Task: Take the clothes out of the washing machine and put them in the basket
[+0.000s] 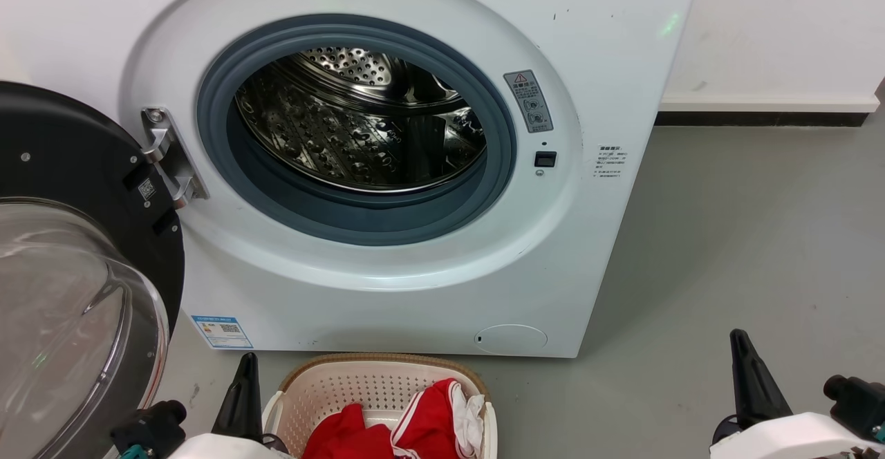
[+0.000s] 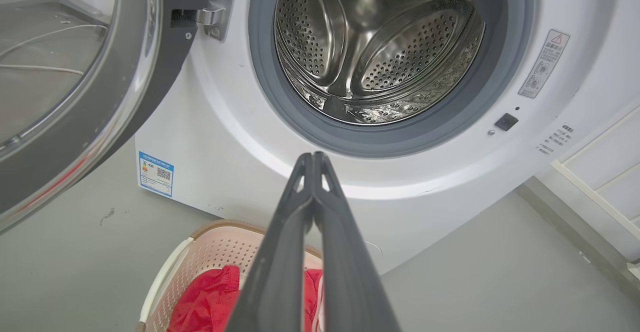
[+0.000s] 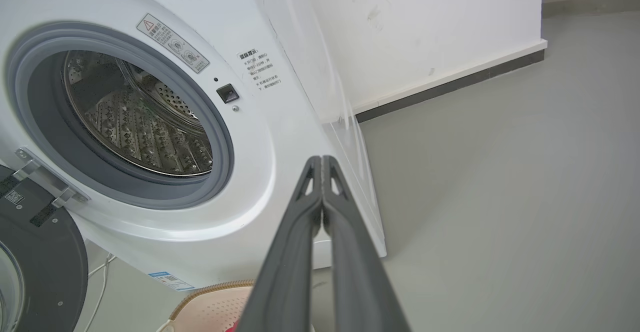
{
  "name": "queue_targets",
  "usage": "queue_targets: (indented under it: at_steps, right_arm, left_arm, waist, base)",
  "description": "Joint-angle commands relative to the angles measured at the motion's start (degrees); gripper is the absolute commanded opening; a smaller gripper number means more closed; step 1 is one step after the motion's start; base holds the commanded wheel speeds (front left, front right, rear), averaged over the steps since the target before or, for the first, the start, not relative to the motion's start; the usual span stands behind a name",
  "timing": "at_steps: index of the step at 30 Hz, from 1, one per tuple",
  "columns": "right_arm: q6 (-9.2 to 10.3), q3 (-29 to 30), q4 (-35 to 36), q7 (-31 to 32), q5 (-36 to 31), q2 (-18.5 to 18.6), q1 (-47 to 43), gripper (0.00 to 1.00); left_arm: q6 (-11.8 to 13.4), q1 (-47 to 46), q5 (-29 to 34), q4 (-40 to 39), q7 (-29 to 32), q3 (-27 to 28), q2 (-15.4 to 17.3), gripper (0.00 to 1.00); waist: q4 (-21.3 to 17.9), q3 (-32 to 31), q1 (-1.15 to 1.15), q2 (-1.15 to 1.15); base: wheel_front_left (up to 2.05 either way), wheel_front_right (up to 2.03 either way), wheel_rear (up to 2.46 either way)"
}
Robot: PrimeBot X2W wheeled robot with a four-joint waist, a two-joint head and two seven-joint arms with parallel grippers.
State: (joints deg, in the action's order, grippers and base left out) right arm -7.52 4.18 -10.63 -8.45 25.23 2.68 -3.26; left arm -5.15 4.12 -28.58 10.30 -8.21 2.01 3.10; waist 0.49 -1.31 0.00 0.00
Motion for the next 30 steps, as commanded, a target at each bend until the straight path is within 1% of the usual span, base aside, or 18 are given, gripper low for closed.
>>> queue_targets:
  at_steps: [1,11,12,30]
  right_arm:
    - [0.0,0.15,0.64,0.19,1.69,0.15,1.88,0.0]
    - [0.01,0.48,0.07,2.41,11.43,0.17,3.11,0.0]
    - [0.01,0.53,-0.04,2.8,13.23,0.17,3.32,0.0]
    - [0.02,1.05,-0.95,6.15,28.06,0.21,5.28,0.0]
  left_arm:
    - [-0.35,-1.55,-1.55,-0.59,0.19,0.24,0.1,0.0]
    - [-0.65,-2.97,-10.78,0.01,2.37,0.89,0.05,0.0]
    - [-0.72,-3.22,-12.54,0.12,2.76,1.01,0.04,0.0]
    - [-1.2,-5.35,-26.61,1.11,6.07,1.99,-0.03,0.0]
  waist:
    - [0.0,0.01,0.0,0.0]
    - [-0.05,0.16,0.0,0.0]
    - [-0.06,0.19,0.0,0.0]
    - [-0.15,0.45,0.0,0.0]
  base:
    - [0.0,0.0,0.0]
    - [0.0,0.0,0.0]
    - [0.0,0.0,0.0]
    - [0.0,0.0,0.0]
